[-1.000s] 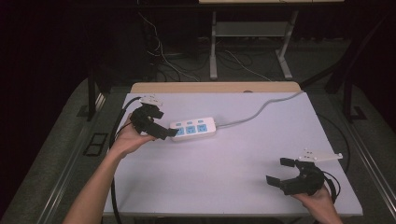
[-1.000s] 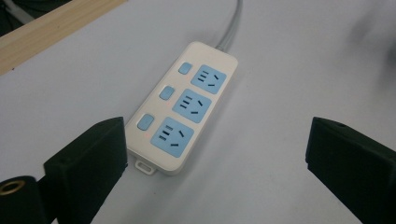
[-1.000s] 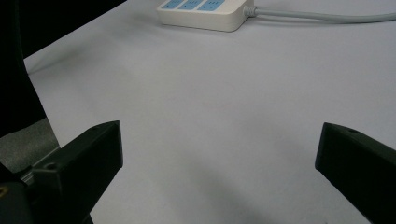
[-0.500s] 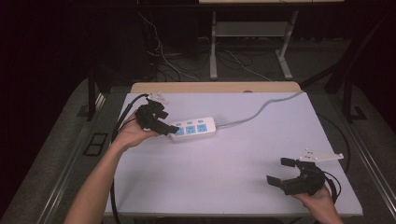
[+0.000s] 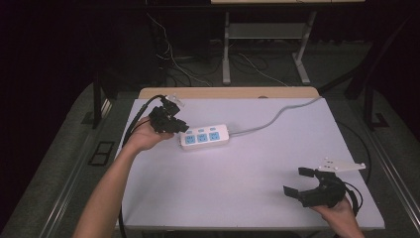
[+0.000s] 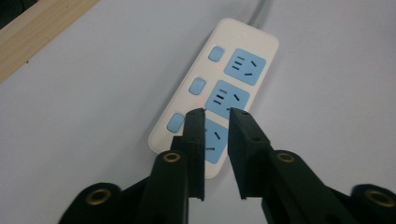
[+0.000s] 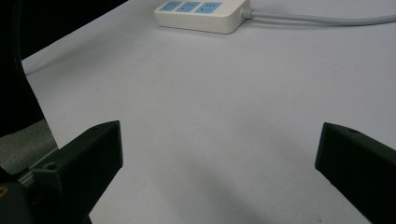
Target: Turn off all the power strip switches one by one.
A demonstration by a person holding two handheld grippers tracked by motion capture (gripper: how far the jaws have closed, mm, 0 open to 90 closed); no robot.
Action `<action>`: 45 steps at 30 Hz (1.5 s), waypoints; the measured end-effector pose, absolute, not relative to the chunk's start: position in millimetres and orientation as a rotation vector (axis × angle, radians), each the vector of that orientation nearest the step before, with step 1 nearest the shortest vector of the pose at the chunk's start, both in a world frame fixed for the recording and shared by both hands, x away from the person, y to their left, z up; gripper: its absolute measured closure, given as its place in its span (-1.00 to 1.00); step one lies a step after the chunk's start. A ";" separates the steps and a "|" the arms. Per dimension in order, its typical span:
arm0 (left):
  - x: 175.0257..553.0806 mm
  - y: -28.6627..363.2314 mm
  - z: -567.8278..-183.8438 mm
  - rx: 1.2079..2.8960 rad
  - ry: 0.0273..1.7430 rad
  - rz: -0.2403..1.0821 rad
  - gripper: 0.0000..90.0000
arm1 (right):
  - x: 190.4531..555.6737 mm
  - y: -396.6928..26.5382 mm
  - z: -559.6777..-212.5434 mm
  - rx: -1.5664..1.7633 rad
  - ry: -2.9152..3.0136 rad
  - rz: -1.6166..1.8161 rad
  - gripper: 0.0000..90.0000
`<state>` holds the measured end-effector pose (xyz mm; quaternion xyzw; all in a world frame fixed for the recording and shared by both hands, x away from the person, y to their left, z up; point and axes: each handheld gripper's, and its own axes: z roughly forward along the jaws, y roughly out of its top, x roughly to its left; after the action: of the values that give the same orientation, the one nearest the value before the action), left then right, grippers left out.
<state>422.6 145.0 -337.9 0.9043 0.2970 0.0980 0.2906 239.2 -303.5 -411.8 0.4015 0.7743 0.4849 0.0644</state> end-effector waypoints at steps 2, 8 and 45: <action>426.0 145.6 -340.2 2.405 0.804 0.265 0.81 | 239.1 -303.4 -411.9 1.212 2.337 1.463 -0.99; 436.2 150.3 -347.6 2.391 0.839 0.282 0.98 | 238.8 -304.1 -412.0 1.207 2.337 1.464 -0.98; 459.7 160.1 -405.3 2.264 0.996 0.218 0.98 | 238.6 -305.3 -413.6 1.208 2.349 1.453 -0.99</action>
<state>459.7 160.1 -405.3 0.8629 0.3796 0.0831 0.3233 238.6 -305.3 -413.6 0.3998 0.7776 0.4811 0.0637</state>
